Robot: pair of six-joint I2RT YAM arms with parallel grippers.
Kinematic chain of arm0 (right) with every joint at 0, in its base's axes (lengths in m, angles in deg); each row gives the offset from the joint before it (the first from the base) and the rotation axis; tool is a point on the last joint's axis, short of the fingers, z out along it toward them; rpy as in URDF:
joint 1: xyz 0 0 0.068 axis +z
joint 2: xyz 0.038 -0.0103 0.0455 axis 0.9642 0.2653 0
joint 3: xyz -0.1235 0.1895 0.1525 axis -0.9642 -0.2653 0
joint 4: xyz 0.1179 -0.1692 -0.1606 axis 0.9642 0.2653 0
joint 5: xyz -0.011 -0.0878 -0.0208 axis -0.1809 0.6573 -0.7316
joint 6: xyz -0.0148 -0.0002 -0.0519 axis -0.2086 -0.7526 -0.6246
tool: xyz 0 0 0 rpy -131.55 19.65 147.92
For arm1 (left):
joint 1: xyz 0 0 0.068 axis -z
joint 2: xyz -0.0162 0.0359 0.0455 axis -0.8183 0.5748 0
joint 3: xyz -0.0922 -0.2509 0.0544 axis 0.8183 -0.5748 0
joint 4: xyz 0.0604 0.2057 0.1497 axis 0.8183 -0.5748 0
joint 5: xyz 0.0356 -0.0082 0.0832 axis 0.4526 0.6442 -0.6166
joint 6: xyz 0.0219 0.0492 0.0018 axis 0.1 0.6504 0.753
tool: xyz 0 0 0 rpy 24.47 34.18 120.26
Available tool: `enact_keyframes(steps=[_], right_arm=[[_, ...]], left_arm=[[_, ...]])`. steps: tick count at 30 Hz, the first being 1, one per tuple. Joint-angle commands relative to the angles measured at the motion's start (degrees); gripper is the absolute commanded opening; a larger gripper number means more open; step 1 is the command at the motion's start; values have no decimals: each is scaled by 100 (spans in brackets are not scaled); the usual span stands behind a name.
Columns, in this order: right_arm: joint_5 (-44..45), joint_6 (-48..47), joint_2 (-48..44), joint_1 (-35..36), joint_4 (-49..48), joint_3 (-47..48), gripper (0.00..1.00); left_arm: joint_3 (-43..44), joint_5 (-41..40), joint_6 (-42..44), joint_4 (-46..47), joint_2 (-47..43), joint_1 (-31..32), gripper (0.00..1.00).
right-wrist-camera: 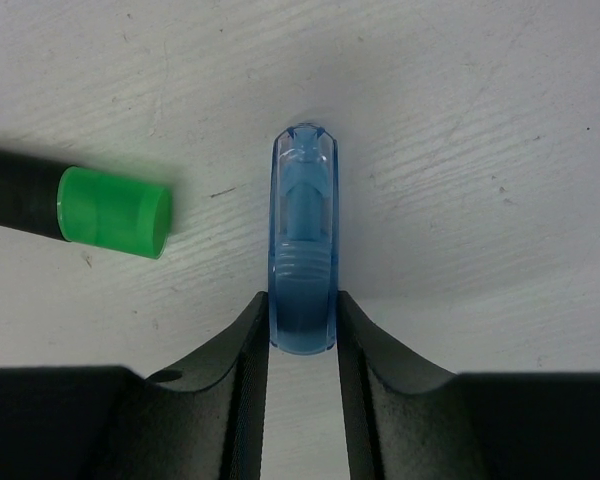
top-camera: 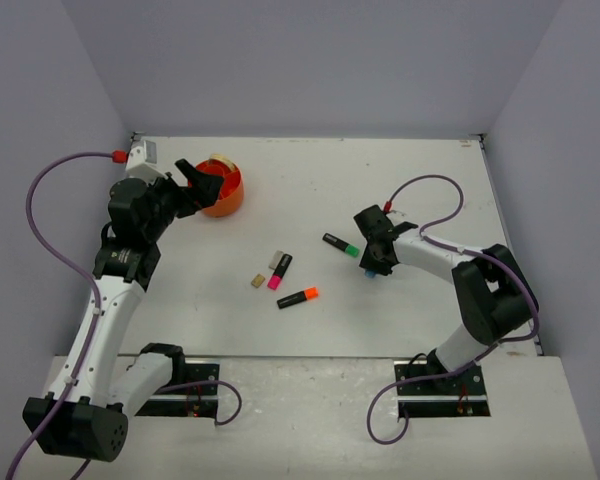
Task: Sort the stationery into containers
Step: Pick up the stationery from the center of the board.
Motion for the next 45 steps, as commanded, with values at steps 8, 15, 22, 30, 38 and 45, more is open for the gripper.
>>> enact_keyframes(steps=[8,15,22,30,38,45], right_arm=[[106,-686,-1362,494,-934,-724,0],[516,-1966,-2263,1532,-879,-350,0],[286,-2757,-2994,2462,-1302,-135,0],[289,-3011,-3315,2789,-1335,174,0],[513,-3027,-3137,2801,-1269,446,0],[775,-2996,-2951,2806,-1173,593,0]], left_arm=[[-350,1022,-207,983,714,259,100],[-554,2381,-1028,2682,1873,1244,100],[-441,2840,-1793,4044,2650,2034,94],[-326,2965,-2130,4466,3054,2458,79],[-280,3057,-2219,4634,3190,2688,37],[-150,3082,-2024,4256,2978,2721,0]])
